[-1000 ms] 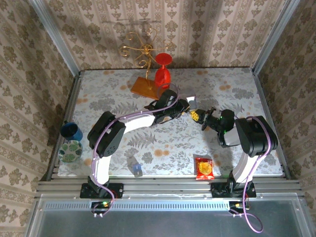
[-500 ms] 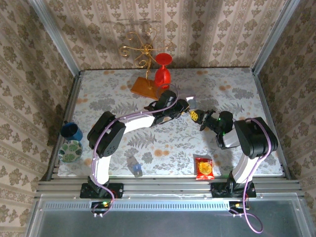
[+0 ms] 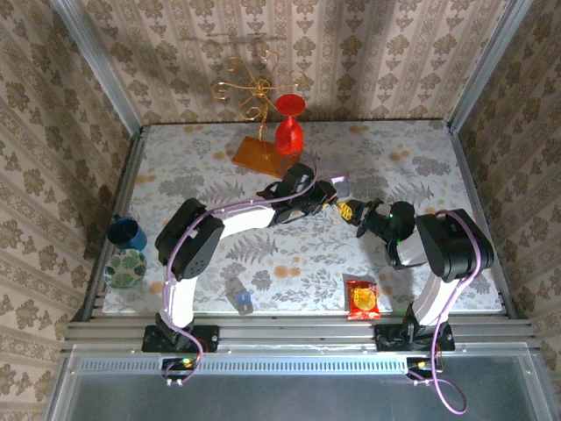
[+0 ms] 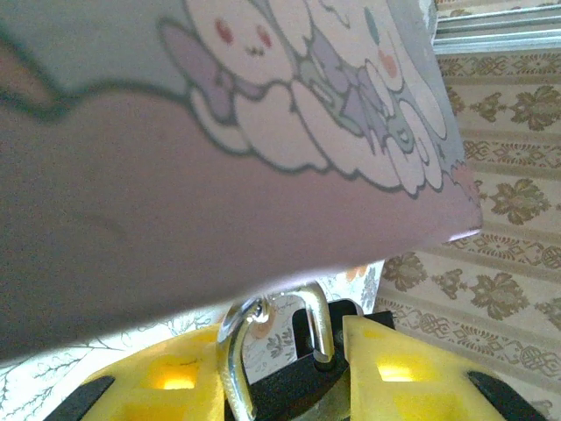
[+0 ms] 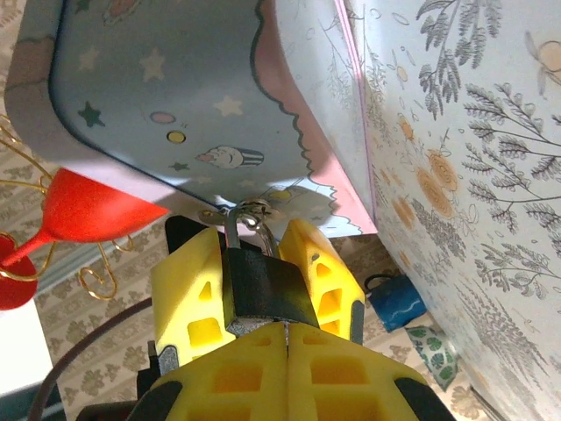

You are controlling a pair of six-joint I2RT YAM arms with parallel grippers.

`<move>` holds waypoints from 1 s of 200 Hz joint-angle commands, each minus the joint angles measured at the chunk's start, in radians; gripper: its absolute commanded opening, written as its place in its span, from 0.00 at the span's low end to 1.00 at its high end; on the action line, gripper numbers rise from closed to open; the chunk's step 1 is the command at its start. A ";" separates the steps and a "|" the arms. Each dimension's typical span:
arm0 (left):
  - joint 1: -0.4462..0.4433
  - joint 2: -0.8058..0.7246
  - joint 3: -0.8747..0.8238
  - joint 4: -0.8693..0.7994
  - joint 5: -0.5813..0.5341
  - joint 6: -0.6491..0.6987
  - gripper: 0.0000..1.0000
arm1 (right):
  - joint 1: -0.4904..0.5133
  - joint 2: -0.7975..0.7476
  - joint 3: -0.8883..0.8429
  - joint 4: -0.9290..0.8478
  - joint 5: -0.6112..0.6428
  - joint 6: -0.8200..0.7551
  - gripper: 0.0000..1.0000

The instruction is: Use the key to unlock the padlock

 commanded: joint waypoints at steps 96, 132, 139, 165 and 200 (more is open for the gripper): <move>-0.030 -0.061 0.022 0.046 0.124 0.022 0.00 | 0.019 -0.063 0.044 -0.271 -0.072 -0.306 0.29; -0.024 -0.065 -0.012 -0.002 0.130 0.057 0.00 | -0.023 -0.290 0.039 -0.721 -0.010 -0.586 0.35; -0.023 -0.064 -0.015 -0.013 0.132 0.065 0.00 | -0.033 -0.354 0.046 -0.822 0.013 -0.649 0.36; -0.026 -0.047 -0.030 -0.031 0.136 0.087 0.02 | -0.064 -0.599 0.096 -1.210 0.119 -0.850 0.41; -0.035 -0.010 -0.037 -0.054 0.136 0.117 0.02 | -0.095 -0.752 0.145 -1.433 0.180 -0.977 0.43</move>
